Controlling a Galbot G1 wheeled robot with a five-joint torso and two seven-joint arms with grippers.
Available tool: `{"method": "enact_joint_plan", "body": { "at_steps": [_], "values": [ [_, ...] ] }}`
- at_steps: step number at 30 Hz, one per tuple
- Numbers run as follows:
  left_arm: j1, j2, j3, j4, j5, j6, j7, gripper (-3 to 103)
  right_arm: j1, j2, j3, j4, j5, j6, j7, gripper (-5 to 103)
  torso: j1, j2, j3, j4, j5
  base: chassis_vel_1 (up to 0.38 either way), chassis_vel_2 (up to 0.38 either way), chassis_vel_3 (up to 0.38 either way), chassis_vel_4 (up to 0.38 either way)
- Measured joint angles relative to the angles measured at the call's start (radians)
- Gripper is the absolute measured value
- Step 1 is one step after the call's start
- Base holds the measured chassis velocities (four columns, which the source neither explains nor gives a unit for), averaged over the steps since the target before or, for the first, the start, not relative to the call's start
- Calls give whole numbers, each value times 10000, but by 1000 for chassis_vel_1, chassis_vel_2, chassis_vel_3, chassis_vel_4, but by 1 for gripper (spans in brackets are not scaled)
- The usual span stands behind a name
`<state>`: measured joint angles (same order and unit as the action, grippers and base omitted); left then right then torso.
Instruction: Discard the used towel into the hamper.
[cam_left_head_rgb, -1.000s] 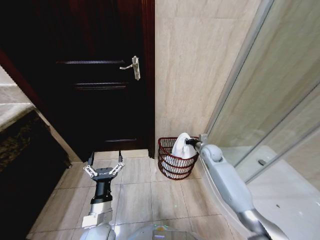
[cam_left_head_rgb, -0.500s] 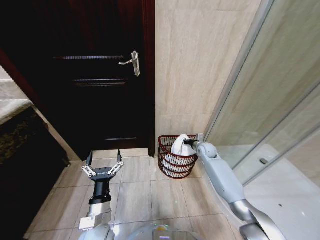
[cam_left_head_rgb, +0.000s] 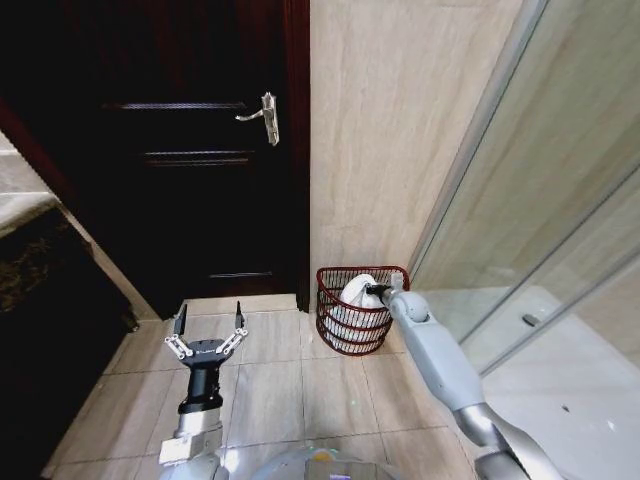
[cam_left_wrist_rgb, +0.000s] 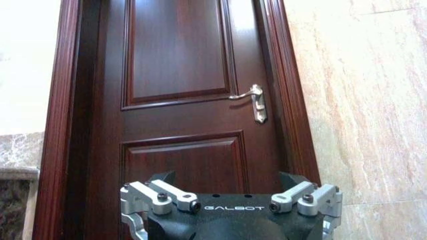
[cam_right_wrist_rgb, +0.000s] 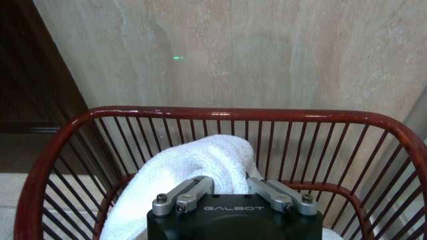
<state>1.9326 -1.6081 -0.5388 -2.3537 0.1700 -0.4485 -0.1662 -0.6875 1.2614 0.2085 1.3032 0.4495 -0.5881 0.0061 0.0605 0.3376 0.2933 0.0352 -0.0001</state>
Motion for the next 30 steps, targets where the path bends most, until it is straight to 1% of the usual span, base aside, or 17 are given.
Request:
{"method": "enact_joint_plan", "body": {
  "at_steps": [6, 9, 10, 13, 14, 15, 16, 17, 18, 19, 21, 22, 24, 25, 27, 28, 30],
  "values": [
    [3, 0, -3, -29, 9, -2, 5, 100, -2, 73, -15, 35, -111, -1, -3, 6, -71, -192, -120, 1, 0, 0, 0, 0, 0],
    [24, -1, -15, -54, 10, -24, 6, 100, -73, 29, -40, 310, -180, -4, 6, 20, -133, -365, -232, 1, 1, 0, 0, 0, 0],
    [24, -1, -15, -54, 10, -24, 6, 100, -73, 29, -40, 310, -180, -4, 6, 20, -133, -365, -232, 1, 1, 0, 0, 0, 0],
    [33, 0, -18, -54, 8, -61, -61, 100, -138, -87, -47, 550, -179, -49, 11, 36, -162, -466, -302, 0, 1, 0, 0, 0, 0],
    [33, 0, -18, -54, 8, -61, -61, 100, -138, -87, -47, 550, -179, -49, 11, 36, -162, -466, -302, 0, 1, 0, 0, 0, 0],
    [52, 0, -14, -54, 14, -50, -80, 100, -168, -131, -51, 626, -180, -67, 13, 41, -166, -484, -318, -1, 0, 0, 0, 0, 0],
    [54, 0, -10, -57, 23, -46, -84, 100, -189, -152, -51, 675, -186, -75, 21, 47, -167, -490, -324, 0, 1, 0, 0, 0, 0],
    [59, 0, -8, -60, 30, -45, -85, 100, -219, -163, -46, 729, -189, -98, 28, 47, -167, -491, -326, 0, 1, 0, 0, 0, 0],
    [61, 0, -7, -61, 33, -46, -85, 100, -247, -172, -36, 773, -192, -115, 36, 52, -167, -492, -327, 0, 1, 0, 0, 0, 0],
    [61, 0, -7, -61, 33, -46, -85, 100, -247, -172, -36, 773, -192, -115, 36, 52, -167, -492, -327, 0, 1, 0, 0, 0, 0],
    [62, 0, -2, -65, 34, -46, -85, 100, -329, -207, -28, 871, -242, -100, 48, 63, -166, -490, -325, 1, 1, 0, 0, 0, 0],
    [62, 0, -2, -65, 34, -46, -85, 100, -329, -207, -28, 871, -242, -100, 48, 63, -166, -490, -325, 1, 1, 0, 0, 0, 0],
    [56, 0, 4, -66, 34, -46, -82, 100, -418, -237, -28, 983, -269, -80, 47, 74, -160, -478, -317, -1, 1, 0, 0, 0, 0],
    [56, 0, 4, -66, 34, -46, -82, 100, -418, -237, -28, 983, -269, -80, 47, 74, -160, -478, -317, -1, 1, 0, 0, 0, 0],
    [55, 0, 13, -62, 38, -48, -72, 100, -489, -246, -27, 1096, -290, -80, 47, 85, -156, -464, -310, 1, 1, 0, 0, 0, 0],
    [55, 0, 13, -62, 38, -48, -72, 100, -489, -246, -27, 1096, -290, -80, 47, 85, -156, -464, -310, 1, 1, 0, 0, 0, 0],
    [55, 0, 12, -51, 42, -51, -44, 100, -585, -254, -16, 1237, -328, -63, 50, 96, -150, -451, -302, 0, 0, 0, 0, 0, 0]
  ]
}}
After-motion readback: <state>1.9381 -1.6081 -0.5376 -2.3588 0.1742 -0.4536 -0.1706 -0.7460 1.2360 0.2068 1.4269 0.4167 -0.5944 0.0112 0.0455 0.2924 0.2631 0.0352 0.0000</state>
